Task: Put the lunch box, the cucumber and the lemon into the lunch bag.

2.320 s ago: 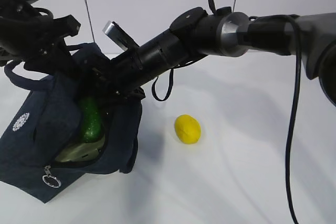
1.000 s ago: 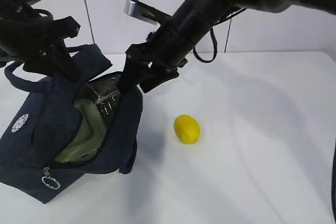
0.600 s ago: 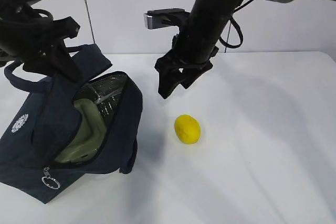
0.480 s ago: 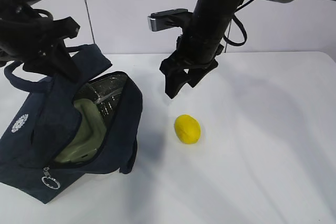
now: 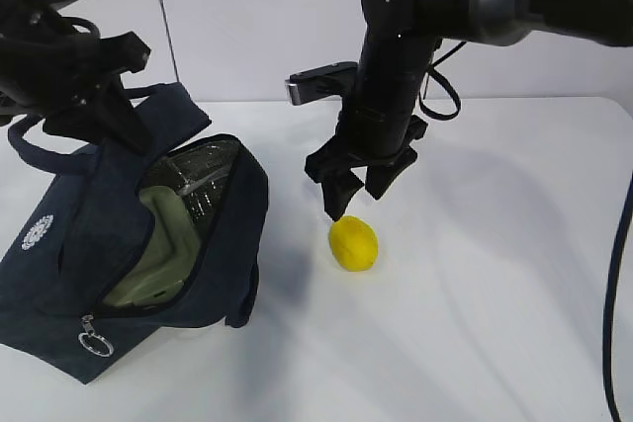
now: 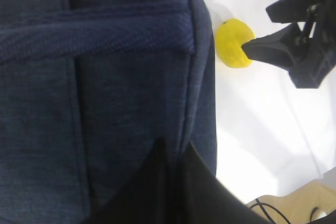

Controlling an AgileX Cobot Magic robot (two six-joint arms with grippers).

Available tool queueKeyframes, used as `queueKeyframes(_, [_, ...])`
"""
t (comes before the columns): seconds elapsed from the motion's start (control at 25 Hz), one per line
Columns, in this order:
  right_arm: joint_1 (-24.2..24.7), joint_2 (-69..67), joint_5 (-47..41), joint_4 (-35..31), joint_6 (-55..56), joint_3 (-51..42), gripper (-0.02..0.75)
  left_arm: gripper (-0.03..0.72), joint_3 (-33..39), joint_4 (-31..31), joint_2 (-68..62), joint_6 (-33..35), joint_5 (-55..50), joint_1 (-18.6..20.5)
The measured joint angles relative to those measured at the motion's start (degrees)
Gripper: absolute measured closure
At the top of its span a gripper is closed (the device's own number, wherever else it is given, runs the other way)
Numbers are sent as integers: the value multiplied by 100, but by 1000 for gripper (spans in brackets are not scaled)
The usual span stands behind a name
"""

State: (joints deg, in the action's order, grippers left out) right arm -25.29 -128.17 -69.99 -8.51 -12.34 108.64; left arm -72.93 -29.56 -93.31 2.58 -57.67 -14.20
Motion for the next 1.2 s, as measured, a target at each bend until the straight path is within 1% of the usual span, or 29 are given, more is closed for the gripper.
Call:
queueKeyframes(0.92, [-30,-552,0,-22,170,-23,235,690,0,0,0,13,21,0])
queueKeyframes(1.2, [-30,-776,10,-133,183,-23,237,690,0,0,0,13,21,0])
